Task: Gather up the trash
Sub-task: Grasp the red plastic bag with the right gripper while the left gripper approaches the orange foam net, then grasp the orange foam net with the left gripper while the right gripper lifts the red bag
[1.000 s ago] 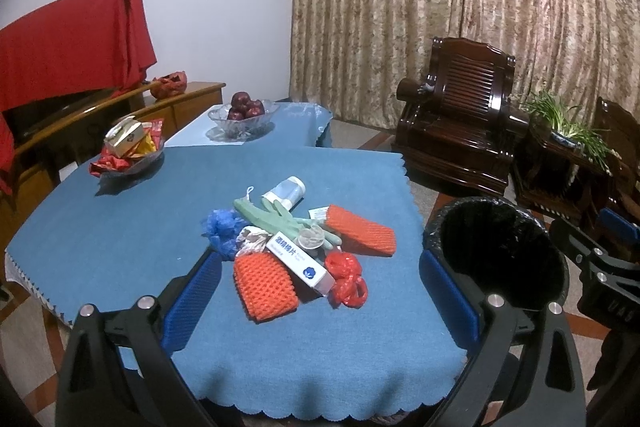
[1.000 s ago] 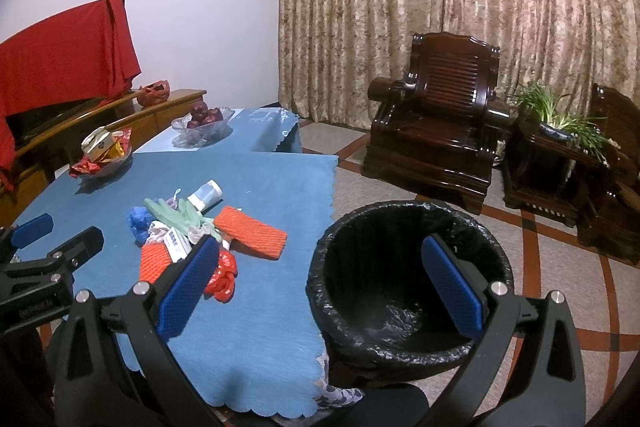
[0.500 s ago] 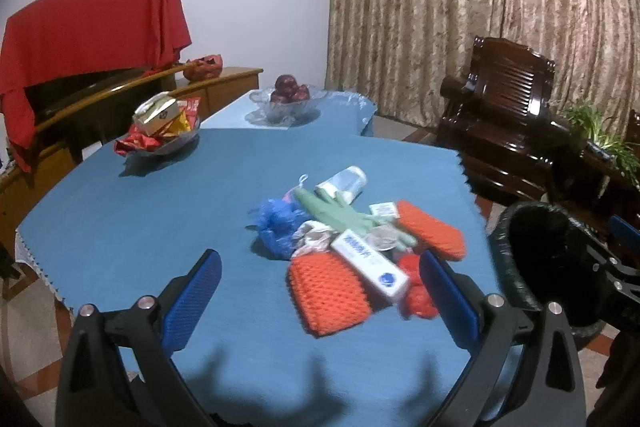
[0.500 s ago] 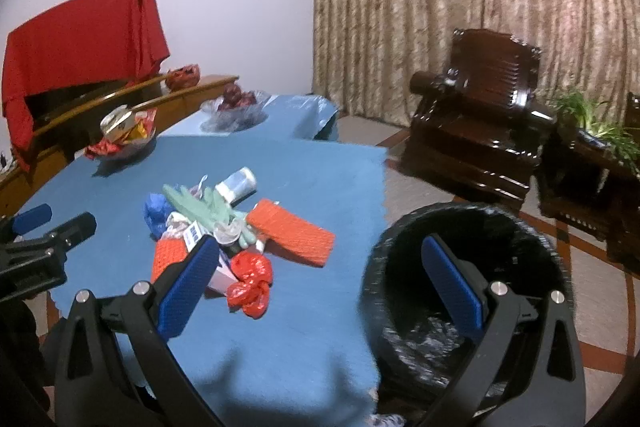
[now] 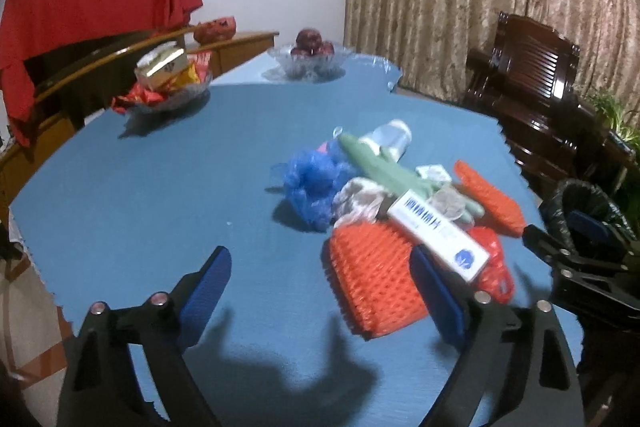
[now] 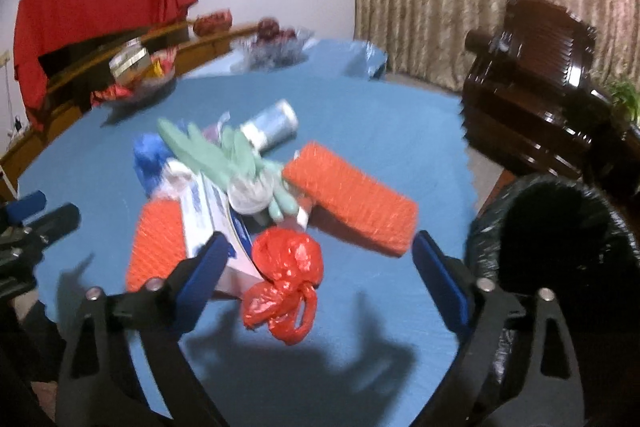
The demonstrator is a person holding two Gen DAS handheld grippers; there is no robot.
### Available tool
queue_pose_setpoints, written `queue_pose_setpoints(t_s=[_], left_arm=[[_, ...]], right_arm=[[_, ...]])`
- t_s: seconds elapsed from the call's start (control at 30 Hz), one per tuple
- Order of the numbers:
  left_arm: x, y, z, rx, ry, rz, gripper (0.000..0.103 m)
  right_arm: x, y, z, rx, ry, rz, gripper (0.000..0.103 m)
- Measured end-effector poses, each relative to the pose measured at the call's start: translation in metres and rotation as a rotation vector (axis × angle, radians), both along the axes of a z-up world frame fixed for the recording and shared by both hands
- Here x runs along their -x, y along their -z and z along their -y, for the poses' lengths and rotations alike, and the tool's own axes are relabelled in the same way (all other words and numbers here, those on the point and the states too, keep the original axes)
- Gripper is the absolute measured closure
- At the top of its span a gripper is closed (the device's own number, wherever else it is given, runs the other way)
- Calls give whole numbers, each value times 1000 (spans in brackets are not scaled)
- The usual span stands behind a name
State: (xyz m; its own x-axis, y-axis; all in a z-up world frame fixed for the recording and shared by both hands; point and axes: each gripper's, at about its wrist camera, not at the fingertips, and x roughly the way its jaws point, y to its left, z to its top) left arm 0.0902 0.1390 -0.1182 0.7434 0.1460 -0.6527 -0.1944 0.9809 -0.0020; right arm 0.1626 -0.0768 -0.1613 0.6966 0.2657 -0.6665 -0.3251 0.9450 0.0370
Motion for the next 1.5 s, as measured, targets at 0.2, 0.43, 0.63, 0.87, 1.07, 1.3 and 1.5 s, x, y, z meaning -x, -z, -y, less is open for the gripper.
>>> queue_pose_setpoints(t_s=[0.2,0.43,0.63,0.87,1.07,1.3,1.5], left_arm=[[-14,18,-4,21,5,-30,20],[-25,31,11,45,61,-58,21],[-38,55,24,103,135,-131,54],[-43,62,26,131,153,-138,94],[-33,41,22,129,138,-82,100],[-20,23,28,109,155,-51,100],[-28,49,28,67,107,-151,60]], right_arm=[[-19,37,-8,3,-23,-99,29],[-26,53,-12,-48,-102,-175,66],[-17,42,-8,-49,-112,-158,70],[-7,25,9,-32,-84,-115,70],[3,7,23,-61,-57,-88,70],[14,-8,33,-73,-44,-62,69],[20,1,32,-56,-47,-85,68]])
